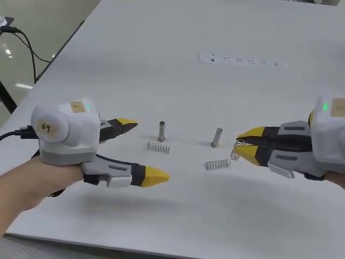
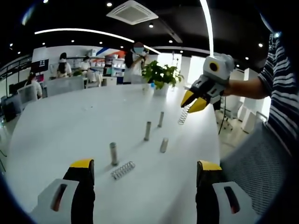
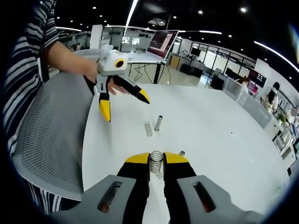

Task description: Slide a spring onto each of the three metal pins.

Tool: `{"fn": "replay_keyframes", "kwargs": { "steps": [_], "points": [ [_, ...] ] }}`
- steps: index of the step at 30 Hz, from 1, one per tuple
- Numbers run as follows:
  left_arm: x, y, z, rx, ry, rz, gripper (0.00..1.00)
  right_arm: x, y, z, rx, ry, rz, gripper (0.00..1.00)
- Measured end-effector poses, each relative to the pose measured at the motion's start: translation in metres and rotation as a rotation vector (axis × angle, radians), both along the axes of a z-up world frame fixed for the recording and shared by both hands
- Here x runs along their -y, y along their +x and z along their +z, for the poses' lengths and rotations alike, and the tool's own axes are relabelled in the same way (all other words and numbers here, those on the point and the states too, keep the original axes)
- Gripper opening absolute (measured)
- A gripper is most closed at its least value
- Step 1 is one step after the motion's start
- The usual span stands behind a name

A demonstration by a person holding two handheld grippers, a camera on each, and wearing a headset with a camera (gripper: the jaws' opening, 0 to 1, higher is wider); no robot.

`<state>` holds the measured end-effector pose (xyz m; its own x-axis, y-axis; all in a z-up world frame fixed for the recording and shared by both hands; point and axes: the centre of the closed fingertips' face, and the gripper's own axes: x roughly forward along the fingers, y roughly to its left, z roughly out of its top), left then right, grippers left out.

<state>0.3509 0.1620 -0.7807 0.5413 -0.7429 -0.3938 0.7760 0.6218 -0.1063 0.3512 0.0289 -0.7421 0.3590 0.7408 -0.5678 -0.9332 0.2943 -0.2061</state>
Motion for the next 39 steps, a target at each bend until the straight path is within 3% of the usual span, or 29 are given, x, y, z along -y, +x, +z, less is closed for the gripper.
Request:
{"fn": "replay_keyframes", "kwargs": {
  "steps": [5, 11, 23, 29, 39],
  "points": [
    [-0.005, 0.001, -0.002, -0.009, -0.003, 0.013, 0.97, 0.017, 0.014, -0.004, 0.012, -0.013, -0.072, 0.07],
    [-0.008, 0.002, -0.001, 0.001, -0.003, 0.028, 0.98, 0.04, 0.034, -0.005, 0.016, -0.009, -0.168, 0.07],
    [-0.015, 0.002, 0.001, 0.002, 0.0, 0.048, 0.98, 0.073, 0.071, 0.0, -0.002, 0.072, -0.349, 0.07],
    [-0.013, 0.001, 0.003, 0.01, -0.001, 0.042, 0.98, 0.078, 0.085, 0.003, 0.006, 0.092, -0.392, 0.07],
    [-0.012, 0.0, -0.001, 0.002, 0.006, 0.037, 0.98, 0.082, 0.097, -0.007, -0.013, 0.091, -0.43, 0.07]
  ]
}}
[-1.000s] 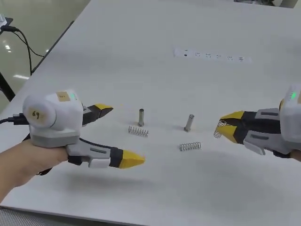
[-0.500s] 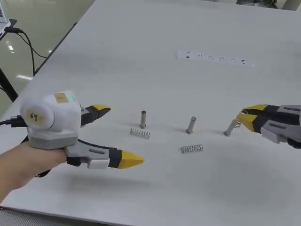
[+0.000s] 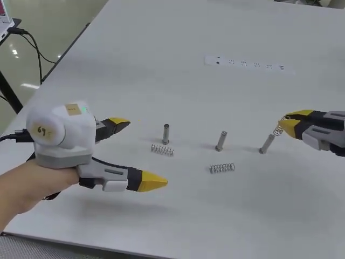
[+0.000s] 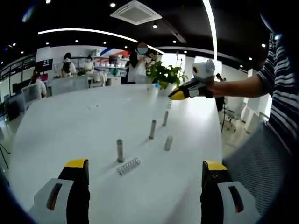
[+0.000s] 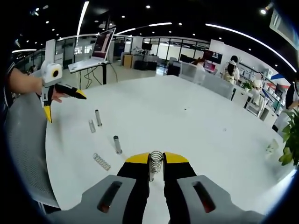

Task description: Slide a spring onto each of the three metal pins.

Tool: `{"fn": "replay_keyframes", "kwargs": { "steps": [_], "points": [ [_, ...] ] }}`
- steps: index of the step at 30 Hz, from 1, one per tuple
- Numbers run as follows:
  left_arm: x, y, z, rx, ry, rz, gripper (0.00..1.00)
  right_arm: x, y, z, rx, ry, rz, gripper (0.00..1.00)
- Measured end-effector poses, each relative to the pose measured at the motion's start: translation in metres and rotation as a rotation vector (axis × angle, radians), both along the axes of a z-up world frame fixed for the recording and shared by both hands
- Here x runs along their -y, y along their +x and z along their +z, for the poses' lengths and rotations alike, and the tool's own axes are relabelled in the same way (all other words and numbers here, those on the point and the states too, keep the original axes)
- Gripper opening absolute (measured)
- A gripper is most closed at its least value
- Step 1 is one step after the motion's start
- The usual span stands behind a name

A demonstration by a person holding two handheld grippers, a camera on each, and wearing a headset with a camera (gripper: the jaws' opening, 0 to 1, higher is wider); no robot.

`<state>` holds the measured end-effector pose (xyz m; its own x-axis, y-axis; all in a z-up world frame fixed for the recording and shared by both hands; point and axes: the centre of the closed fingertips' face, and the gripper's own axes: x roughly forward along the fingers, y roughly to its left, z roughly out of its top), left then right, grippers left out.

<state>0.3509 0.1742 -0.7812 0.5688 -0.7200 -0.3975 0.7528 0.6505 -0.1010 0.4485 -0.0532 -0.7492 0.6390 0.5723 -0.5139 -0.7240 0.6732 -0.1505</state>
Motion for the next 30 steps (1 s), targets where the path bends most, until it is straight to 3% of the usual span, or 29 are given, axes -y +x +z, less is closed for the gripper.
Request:
{"fn": "replay_keyframes", "kwargs": {
  "steps": [13, 30],
  "points": [
    [0.0, 0.0, 0.0, -0.006, -0.005, 0.0, 0.98, -0.004, 0.0, -0.013, -0.026, -0.007, 0.0, 0.07],
    [0.002, 0.001, 0.003, -0.008, -0.011, -0.011, 0.98, -0.003, -0.005, -0.065, -0.135, -0.04, -0.021, 0.08]
  ]
}}
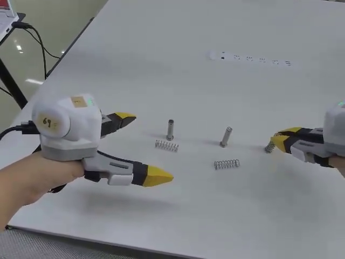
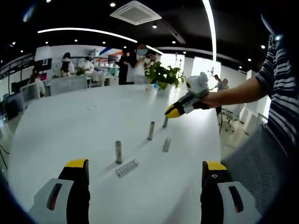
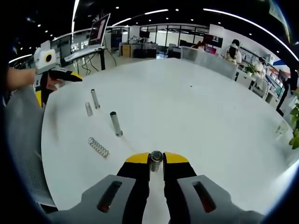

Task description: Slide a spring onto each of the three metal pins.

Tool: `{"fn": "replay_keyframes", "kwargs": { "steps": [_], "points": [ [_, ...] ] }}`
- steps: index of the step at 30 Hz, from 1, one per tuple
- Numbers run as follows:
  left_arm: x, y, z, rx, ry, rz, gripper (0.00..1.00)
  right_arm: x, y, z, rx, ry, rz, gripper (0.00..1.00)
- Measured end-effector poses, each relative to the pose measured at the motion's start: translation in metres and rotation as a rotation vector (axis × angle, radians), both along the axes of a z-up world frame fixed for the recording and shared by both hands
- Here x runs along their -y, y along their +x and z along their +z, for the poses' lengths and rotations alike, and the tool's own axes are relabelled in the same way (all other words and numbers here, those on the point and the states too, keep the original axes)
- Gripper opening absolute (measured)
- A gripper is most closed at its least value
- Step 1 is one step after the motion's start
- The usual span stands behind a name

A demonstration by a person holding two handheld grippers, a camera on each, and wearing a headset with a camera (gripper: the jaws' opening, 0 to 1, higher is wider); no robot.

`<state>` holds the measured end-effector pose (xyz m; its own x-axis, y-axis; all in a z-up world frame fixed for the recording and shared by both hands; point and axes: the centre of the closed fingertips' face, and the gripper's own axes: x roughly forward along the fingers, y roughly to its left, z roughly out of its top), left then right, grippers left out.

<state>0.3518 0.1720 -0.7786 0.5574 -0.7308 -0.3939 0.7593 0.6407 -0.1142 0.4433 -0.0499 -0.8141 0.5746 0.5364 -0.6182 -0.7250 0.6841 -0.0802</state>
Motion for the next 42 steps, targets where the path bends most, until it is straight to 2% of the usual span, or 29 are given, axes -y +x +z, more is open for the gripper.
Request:
{"fn": "replay_keyframes", "kwargs": {
  "steps": [8, 13, 22, 27, 31, 36, 42],
  "points": [
    [0.002, -0.001, -0.001, -0.004, 0.0, -0.006, 0.98, 0.0, -0.002, 0.0, -0.02, 0.011, 0.001, 0.08],
    [0.004, -0.001, 0.0, -0.002, -0.002, -0.009, 0.98, -0.002, -0.004, 0.006, -0.012, 0.031, 0.003, 0.14],
    [0.003, -0.001, 0.001, -0.001, 0.0, -0.01, 0.98, -0.003, -0.006, 0.022, 0.035, 0.01, 0.035, 0.15],
    [0.004, -0.001, 0.002, -0.001, 0.0, -0.015, 0.98, -0.007, -0.008, 0.032, 0.053, -0.01, 0.091, 0.15],
    [0.006, -0.001, 0.002, 0.0, -0.004, -0.019, 0.98, -0.012, -0.012, 0.035, 0.049, -0.022, 0.14, 0.15],
    [0.007, -0.003, 0.001, -0.004, 0.0, -0.027, 0.98, -0.025, -0.022, 0.035, 0.054, -0.076, 0.234, 0.15],
    [0.007, -0.004, 0.001, -0.006, 0.003, -0.028, 0.98, -0.046, -0.035, 0.035, 0.091, -0.164, 0.382, 0.15]
  ]
}}
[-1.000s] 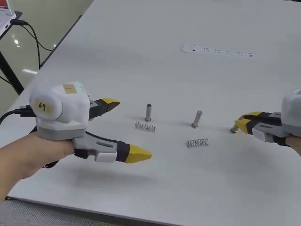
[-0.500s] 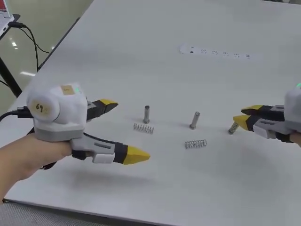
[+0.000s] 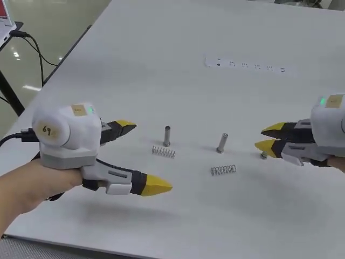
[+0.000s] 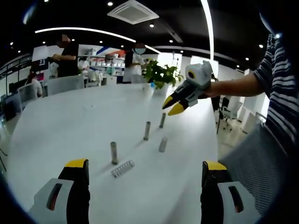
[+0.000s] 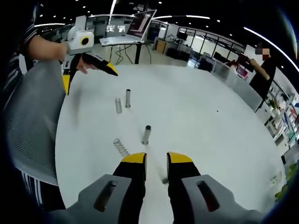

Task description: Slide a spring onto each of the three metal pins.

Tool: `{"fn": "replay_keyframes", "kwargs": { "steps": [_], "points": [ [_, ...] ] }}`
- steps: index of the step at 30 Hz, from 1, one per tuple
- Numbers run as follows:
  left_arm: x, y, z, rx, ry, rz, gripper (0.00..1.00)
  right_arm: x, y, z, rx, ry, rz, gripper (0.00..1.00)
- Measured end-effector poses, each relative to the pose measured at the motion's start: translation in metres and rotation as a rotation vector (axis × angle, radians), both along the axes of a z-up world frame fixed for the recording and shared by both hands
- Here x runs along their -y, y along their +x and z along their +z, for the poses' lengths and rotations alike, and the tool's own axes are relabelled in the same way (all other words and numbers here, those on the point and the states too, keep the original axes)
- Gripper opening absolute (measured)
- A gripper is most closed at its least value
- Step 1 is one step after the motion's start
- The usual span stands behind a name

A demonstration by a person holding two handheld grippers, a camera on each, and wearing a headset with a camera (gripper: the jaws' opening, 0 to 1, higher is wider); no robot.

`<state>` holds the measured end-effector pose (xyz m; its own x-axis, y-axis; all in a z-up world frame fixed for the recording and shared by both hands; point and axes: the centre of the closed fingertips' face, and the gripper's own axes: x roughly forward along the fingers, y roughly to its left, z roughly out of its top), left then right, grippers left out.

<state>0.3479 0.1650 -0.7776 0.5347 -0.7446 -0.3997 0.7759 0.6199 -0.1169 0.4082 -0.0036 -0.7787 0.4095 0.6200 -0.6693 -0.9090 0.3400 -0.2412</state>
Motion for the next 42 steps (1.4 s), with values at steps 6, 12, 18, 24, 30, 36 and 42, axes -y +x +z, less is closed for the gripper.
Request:
{"fn": "replay_keyframes", "kwargs": {
  "steps": [6, 12, 18, 24, 30, 36, 42],
  "points": [
    [-0.001, -0.001, 0.0, -0.001, 0.002, 0.0, 0.98, -0.019, -0.013, -0.001, 0.015, -0.054, 0.117, 0.15],
    [0.002, -0.003, 0.0, -0.003, 0.001, -0.007, 0.98, -0.028, -0.025, -0.013, 0.014, -0.142, 0.234, 0.15],
    [0.005, -0.004, -0.001, -0.005, 0.004, -0.018, 0.98, -0.035, -0.032, -0.026, 0.013, -0.201, 0.321, 0.15],
    [0.005, -0.005, -0.001, -0.007, 0.007, -0.024, 0.98, -0.04, -0.037, -0.04, 0.001, -0.261, 0.41, 0.14],
    [0.004, -0.006, -0.002, -0.009, 0.01, -0.028, 0.98, -0.04, -0.036, -0.053, -0.025, -0.301, 0.445, 0.12],
    [0.005, -0.007, -0.002, -0.017, 0.002, -0.025, 0.98, -0.04, -0.034, -0.066, -0.046, -0.325, 0.458, 0.1],
    [0.009, -0.012, -0.001, -0.022, 0.002, -0.052, 0.98, -0.037, -0.033, -0.077, -0.064, -0.345, 0.46, 0.08]
  ]
}}
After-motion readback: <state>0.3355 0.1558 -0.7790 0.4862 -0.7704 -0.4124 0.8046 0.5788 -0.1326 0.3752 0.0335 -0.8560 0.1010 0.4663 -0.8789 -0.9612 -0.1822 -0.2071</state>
